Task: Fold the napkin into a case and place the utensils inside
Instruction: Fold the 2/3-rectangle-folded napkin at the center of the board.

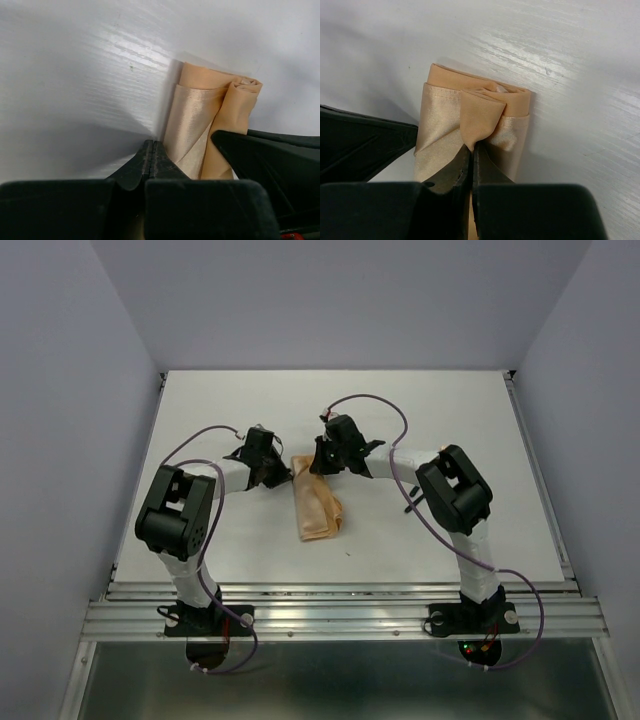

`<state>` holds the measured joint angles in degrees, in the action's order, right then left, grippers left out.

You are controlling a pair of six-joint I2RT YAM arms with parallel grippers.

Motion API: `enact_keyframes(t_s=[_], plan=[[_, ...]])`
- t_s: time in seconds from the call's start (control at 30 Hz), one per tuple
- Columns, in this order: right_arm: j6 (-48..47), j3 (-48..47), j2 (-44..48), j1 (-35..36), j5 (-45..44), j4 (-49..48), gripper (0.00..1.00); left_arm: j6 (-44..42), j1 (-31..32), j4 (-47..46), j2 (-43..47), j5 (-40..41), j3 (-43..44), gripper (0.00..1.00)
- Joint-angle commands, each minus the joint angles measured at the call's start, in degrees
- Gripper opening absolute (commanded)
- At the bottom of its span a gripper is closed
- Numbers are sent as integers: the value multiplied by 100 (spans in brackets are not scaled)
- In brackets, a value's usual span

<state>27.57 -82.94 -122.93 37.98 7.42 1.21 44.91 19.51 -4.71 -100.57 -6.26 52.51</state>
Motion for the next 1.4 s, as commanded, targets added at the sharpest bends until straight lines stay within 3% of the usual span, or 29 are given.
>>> enact_keyframes(t_s=[0.0, 0.77, 1.37], plan=[[-164, -152, -20, 52, -56, 511, 1, -78, 115, -179, -234, -112, -39, 0], [11, -442, 498, 52, -48, 872, 1, -114, 299, 14, -428, 55, 172, 0], [231, -987, 367, 157, -109, 1188, 1, -87, 484, 190, -533, 222, 348, 0]])
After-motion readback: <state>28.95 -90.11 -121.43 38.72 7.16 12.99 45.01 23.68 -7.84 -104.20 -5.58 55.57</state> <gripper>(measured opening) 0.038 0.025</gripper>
